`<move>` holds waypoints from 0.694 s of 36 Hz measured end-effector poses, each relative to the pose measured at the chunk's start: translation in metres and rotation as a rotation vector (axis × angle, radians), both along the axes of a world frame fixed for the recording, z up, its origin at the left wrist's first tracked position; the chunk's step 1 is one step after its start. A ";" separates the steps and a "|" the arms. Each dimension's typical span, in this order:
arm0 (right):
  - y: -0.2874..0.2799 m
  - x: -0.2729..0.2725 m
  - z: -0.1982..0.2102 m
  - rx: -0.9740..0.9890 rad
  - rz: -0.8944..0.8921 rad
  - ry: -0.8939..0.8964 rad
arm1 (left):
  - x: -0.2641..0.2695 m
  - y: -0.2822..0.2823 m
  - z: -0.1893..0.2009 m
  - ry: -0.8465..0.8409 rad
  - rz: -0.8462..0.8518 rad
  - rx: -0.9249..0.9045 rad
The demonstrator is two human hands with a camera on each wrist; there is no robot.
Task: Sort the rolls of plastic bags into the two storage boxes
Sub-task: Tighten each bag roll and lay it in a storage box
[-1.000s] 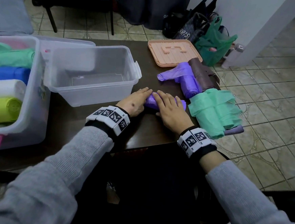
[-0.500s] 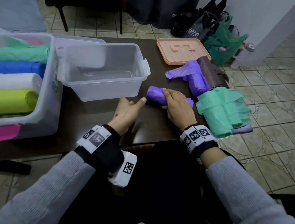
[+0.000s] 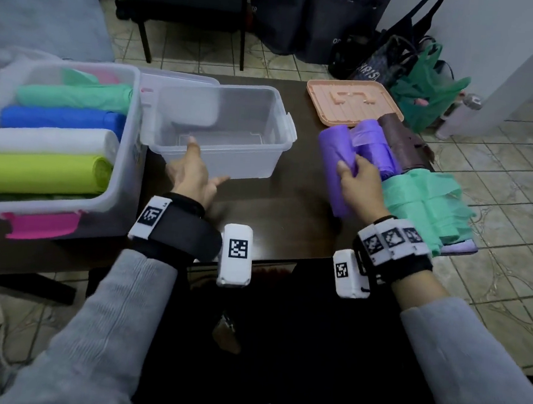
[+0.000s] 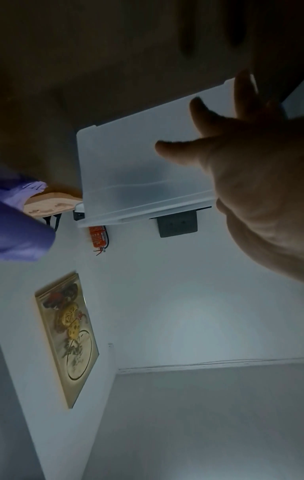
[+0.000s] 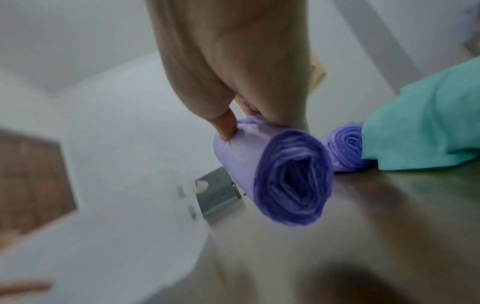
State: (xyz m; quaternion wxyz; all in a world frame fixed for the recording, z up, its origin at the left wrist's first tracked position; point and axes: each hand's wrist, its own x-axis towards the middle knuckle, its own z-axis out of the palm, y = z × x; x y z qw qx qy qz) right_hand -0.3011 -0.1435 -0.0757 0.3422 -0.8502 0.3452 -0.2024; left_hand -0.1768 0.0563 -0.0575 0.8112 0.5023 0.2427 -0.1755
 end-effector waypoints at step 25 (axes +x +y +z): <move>0.114 0.127 0.037 -0.195 0.686 0.457 | -0.043 0.031 -0.021 -0.031 -0.015 -0.251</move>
